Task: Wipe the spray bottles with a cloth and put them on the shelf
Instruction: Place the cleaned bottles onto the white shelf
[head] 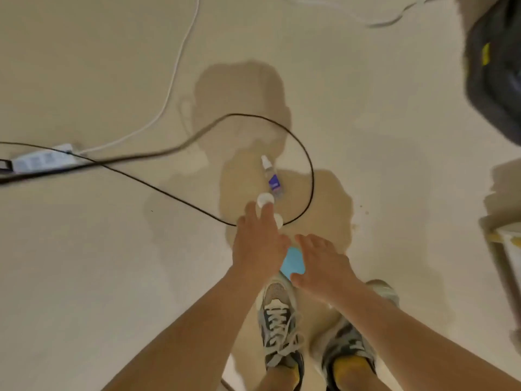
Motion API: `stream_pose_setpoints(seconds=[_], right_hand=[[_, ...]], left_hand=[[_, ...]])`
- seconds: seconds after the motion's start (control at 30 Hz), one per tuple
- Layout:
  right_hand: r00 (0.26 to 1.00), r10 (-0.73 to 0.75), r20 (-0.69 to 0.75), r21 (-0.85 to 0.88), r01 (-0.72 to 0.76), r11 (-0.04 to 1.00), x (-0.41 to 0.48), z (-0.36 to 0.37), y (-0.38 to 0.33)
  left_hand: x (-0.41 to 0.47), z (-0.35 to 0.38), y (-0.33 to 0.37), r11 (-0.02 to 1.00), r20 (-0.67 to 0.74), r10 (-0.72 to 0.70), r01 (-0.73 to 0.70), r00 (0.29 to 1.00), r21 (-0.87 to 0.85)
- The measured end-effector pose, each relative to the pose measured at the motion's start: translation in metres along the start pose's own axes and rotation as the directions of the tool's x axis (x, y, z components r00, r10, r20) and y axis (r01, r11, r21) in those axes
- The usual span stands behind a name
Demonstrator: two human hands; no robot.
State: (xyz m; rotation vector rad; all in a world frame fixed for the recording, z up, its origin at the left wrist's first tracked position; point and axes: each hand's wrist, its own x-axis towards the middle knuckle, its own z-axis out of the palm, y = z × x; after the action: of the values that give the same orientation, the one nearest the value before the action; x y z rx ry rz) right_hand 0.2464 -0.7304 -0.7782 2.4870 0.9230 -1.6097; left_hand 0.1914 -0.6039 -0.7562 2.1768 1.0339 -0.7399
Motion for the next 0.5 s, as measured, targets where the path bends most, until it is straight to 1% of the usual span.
stream_pose_setpoints(seconds=[0.03, 0.07, 0.1, 0.13, 0.17, 0.2, 0.23, 0.3, 0.33, 0.37, 0.43, 0.5], right_hand=[[1.0, -0.02, -0.011, -0.046, 0.019, 0.999, 0.018, 0.017, 0.004], [0.999, -0.04, -0.016, -0.098, 0.039, 0.994, 0.034, 0.034, 0.007], [0.998, -0.056, -0.015, -0.146, 0.053, 0.988, 0.047, 0.05, 0.011], [0.998, -0.063, -0.016, -0.183, 0.059, 0.981, 0.058, 0.064, 0.014], [0.998, -0.067, -0.022, -0.212, 0.061, 0.975, 0.067, 0.076, 0.017], [0.997, -0.068, -0.031, -0.228, 0.059, 0.972, 0.073, 0.085, 0.02], [0.997, -0.061, -0.04, -0.225, 0.05, 0.973, 0.077, 0.091, 0.022], [0.999, -0.016, -0.044, -0.205, 0.007, 0.979, 0.081, 0.093, 0.027], [0.999, 0.031, -0.033, -0.172, -0.036, 0.984, 0.081, 0.089, 0.031], [0.996, 0.092, -0.016, -0.097, -0.093, 0.991, 0.08, 0.082, 0.037], [0.978, 0.199, 0.055, 0.12, -0.205, 0.972, 0.08, 0.062, 0.053], [0.959, 0.219, 0.181, 0.269, -0.263, 0.927, 0.08, 0.037, 0.068]], left_hand=[[0.02, 0.012, -0.009, 0.999, -0.002, -0.042, 0.042, 0.999, -0.018], [0.038, 0.023, -0.015, 0.993, 0.009, -0.091, 0.091, 0.996, -0.077], [0.054, 0.032, -0.017, 0.979, 0.021, -0.127, 0.129, 0.992, -0.159], [0.068, 0.04, -0.017, 0.96, 0.009, -0.137, 0.135, 0.991, -0.244], [0.079, 0.047, -0.014, 0.948, -0.039, -0.113, 0.097, 0.993, -0.302], [0.088, 0.051, -0.009, 0.948, -0.099, -0.072, 0.037, 0.992, -0.317], [0.095, 0.053, -0.005, 0.953, -0.149, -0.032, -0.015, 0.988, -0.304], [0.1, 0.05, -0.002, 0.965, -0.203, 0.001, -0.054, 0.979, -0.256], [0.099, 0.048, -0.006, 0.97, -0.216, 0.002, -0.054, 0.976, -0.237], [0.096, 0.048, -0.011, 0.972, -0.224, 0.01, -0.062, 0.974, -0.228], [0.089, 0.049, -0.026, 0.965, -0.23, 0.034, -0.092, 0.973, -0.246], [0.081, 0.055, -0.041, 0.953, -0.264, 0.057, -0.131, 0.963, -0.274]])
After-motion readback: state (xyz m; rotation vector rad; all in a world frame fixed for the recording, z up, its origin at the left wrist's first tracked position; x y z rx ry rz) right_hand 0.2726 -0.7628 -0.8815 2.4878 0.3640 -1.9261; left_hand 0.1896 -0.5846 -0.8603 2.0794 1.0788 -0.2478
